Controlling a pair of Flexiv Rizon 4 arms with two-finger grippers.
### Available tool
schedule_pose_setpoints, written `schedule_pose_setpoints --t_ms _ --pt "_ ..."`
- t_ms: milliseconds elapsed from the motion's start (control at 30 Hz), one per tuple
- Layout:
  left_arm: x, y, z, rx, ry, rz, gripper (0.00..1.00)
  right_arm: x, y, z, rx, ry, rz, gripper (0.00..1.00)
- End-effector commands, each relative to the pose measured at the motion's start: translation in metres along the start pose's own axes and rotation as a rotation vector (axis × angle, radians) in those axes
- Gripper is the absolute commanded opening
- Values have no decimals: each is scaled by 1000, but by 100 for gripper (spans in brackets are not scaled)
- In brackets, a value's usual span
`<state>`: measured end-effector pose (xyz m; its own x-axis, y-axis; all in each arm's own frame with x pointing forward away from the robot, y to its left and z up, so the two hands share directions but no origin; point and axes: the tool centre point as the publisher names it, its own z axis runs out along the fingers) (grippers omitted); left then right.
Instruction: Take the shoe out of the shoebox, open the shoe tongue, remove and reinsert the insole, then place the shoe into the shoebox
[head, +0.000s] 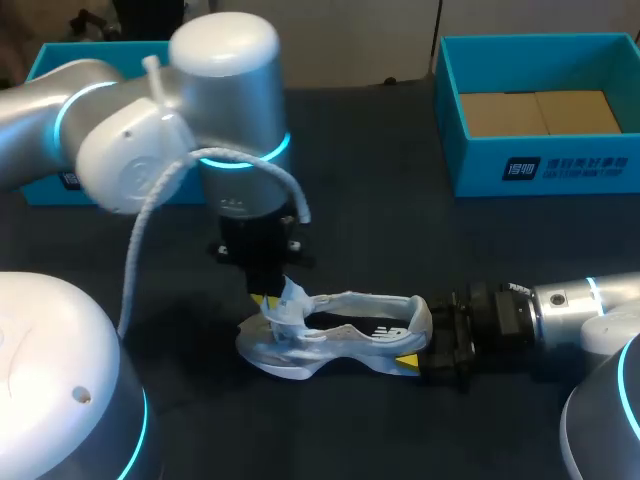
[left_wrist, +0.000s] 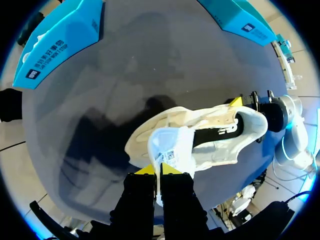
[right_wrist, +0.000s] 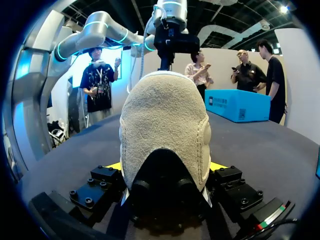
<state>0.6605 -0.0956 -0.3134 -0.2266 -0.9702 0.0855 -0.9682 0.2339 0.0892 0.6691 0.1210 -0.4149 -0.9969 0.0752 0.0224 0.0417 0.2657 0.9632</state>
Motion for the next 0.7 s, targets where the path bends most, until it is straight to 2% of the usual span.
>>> schedule_pose_setpoints --t_ms 33,300,333,367,467,600,700 --pt "-14 3 11 12 240 -8 0 1 1 0 4 -1 0 0" --pt "-23 4 32 -9 240 -9 0 1 1 0 4 -1 0 0" --pt "-24 4 33 -7 239 -5 4 1 1 0 4 -1 0 0" --pt "-25 5 34 -6 238 -4 13 1 1 0 4 -1 0 0" --pt "-28 5 34 -2 237 -2 13 1 1 0 4 -1 0 0" --pt "-33 7 30 12 229 -8 34 1 1 0 4 -1 0 0" --pt "-40 10 27 21 226 -7 42 1 1 0 4 -1 0 0"
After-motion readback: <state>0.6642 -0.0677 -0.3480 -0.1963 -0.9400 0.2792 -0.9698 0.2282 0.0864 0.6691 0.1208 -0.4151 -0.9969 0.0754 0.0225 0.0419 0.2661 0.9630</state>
